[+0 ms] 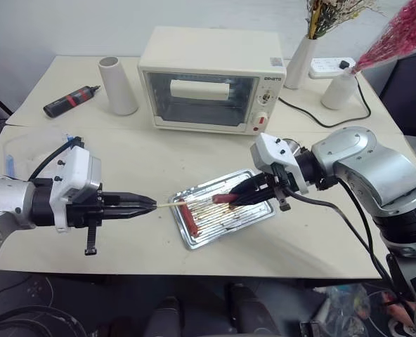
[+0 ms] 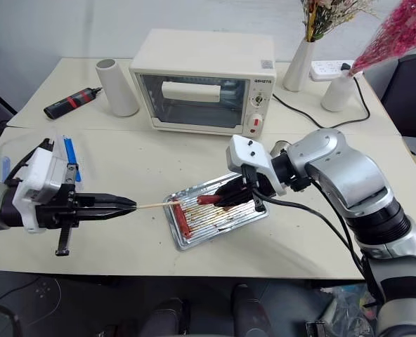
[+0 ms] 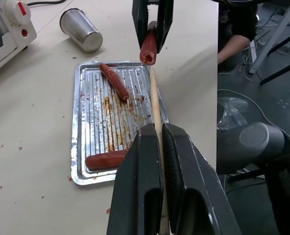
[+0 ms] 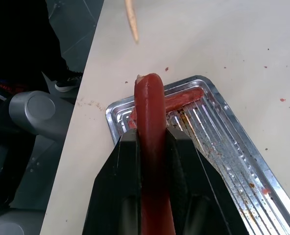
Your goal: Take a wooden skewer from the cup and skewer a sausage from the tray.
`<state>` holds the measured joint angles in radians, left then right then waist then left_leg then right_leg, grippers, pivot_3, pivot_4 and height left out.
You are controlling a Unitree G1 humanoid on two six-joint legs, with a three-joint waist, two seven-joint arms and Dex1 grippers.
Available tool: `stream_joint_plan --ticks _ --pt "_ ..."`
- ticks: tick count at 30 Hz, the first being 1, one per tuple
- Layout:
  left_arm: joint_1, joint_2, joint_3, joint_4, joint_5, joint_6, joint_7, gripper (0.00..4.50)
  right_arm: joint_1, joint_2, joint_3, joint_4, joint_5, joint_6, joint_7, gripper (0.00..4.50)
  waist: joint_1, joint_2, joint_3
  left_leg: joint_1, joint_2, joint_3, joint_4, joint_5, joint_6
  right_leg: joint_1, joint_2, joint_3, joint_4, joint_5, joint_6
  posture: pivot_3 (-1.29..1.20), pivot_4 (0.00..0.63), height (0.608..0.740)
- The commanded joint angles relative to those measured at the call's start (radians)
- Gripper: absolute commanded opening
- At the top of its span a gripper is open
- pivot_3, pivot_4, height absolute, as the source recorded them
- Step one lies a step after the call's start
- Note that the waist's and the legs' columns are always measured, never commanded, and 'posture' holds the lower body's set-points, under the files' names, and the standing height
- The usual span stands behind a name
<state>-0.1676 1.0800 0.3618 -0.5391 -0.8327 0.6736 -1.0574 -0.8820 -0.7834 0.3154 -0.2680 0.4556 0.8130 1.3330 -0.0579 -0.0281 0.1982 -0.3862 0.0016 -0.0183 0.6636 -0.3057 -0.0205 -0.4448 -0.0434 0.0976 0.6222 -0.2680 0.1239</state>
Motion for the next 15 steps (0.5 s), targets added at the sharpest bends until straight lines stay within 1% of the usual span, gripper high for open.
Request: stream_joint_plan --ticks 1,8,15 --pt "-0.028 -0.003 -0.015 -0.011 0.008 -0.023 -0.003 0.0 -0.016 -0.008 -0.04 -0.037 0.025 0.012 -0.008 0.65 0.001 0.0 0.0 0.0 0.0 0.0 0.0 0.0 0.0 0.0 0.0 0.0 0.0 0.0 0.0 0.0 0.15 0.74" --pt "-0.078 -0.024 -0.066 -0.006 0.02 -0.028 0.003 0.0 -0.019 0.006 -0.042 -0.057 0.045 0.032 -0.03 0.65 0.0 0.0 0.0 0.0 0.0 0.0 0.0 0.0 0.0 0.0 0.0 0.0 0.001 0.0 0.0 0.0 0.15 0.74" --pt "-0.106 -0.036 -0.09 0.003 0.03 -0.03 0.006 0.0 -0.017 0.011 -0.043 -0.078 0.067 0.045 -0.047 0.65 0.001 0.0 0.0 0.0 0.0 0.0 0.001 0.0 0.0 0.0 0.0 0.0 0.001 0.0 0.0 0.0 0.15 0.74"
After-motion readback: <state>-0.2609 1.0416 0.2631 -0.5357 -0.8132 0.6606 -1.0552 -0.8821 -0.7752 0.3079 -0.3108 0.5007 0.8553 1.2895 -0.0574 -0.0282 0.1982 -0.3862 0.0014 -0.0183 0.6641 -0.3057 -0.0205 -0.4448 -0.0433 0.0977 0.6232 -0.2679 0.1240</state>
